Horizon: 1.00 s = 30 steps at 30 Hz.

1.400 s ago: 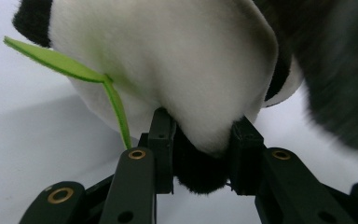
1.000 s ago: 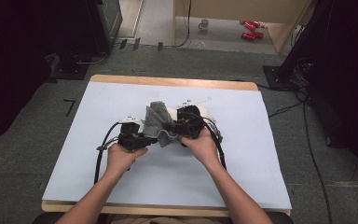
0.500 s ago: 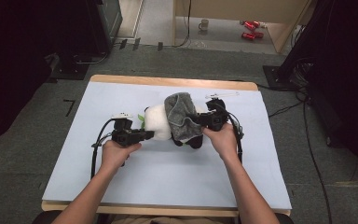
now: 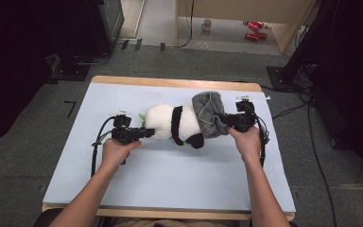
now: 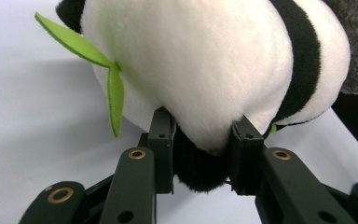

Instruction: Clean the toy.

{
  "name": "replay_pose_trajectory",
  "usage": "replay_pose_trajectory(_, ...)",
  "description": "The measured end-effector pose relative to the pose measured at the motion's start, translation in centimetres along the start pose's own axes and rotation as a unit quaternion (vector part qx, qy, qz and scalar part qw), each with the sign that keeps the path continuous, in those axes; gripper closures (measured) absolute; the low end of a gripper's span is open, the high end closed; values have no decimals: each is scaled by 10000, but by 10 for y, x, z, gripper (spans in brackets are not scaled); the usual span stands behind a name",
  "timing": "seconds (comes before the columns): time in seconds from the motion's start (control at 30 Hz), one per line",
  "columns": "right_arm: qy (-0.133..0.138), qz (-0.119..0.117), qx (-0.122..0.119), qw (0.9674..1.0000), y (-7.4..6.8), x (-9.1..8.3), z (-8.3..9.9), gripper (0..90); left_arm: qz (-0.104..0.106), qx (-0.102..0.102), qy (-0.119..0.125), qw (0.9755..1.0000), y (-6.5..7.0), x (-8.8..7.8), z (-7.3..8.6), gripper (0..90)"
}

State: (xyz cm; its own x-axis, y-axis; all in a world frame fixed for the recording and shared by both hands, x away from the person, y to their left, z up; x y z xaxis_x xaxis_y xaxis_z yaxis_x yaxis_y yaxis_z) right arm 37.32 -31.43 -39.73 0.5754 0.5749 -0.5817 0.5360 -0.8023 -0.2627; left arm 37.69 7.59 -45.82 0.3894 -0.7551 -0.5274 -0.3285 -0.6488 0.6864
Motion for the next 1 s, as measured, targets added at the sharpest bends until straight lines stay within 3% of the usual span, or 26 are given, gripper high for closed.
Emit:
replay_pose_trajectory(0.13, 231, -143, -99, 9996, -9, -14, -10, 799, 31, -44, 4, 10000, 0, 0, -1, 678)
replay_pose_trajectory(0.27, 445, -356, -334, 9978, -31, -24, -24, 799, 69, -108, 28, 9999, 3, 0, 1, 678)
replay_pose_trajectory(0.5, 670, -934, -858, 9897, -81, -24, -41, 799, 79, -90, 6, 9999, 8, 1, 4, 678)
replay_pose_trajectory(0.63, 539, -1158, -1138, 9853, -104, -9, -42, 799, 101, -71, -10, 9999, 13, 0, 7, 677)
replay_pose_trajectory(0.77, 293, -1292, -1265, 9831, -119, 13, -37, 799, 100, -54, -25, 9999, 18, 0, 11, 675)
replay_pose_trajectory(0.9, 8, -1368, -1296, 9821, -125, 40, -27, 799, 123, -94, -2, 9999, 21, 0, 14, 674)
replay_pose_trajectory(1.0, -258, -1272, -1290, 9831, -123, 62, -16, 799, 160, -173, 5, 9997, 22, 0, 16, 674)
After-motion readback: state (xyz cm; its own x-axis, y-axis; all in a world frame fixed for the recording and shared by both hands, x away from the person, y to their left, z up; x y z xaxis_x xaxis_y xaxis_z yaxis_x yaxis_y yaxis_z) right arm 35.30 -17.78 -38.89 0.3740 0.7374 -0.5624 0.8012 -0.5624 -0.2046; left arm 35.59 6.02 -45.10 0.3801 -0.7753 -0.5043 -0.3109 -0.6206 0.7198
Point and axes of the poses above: each handheld gripper's, and its own axes: x roughly forward along the jaws, z roughly out of its underside, y roughly to its right, the point moved 1 cm from there along x, roughly forward along the jaws, and after that the axes turned 15 degrees about -x, right-handed, at the moved point
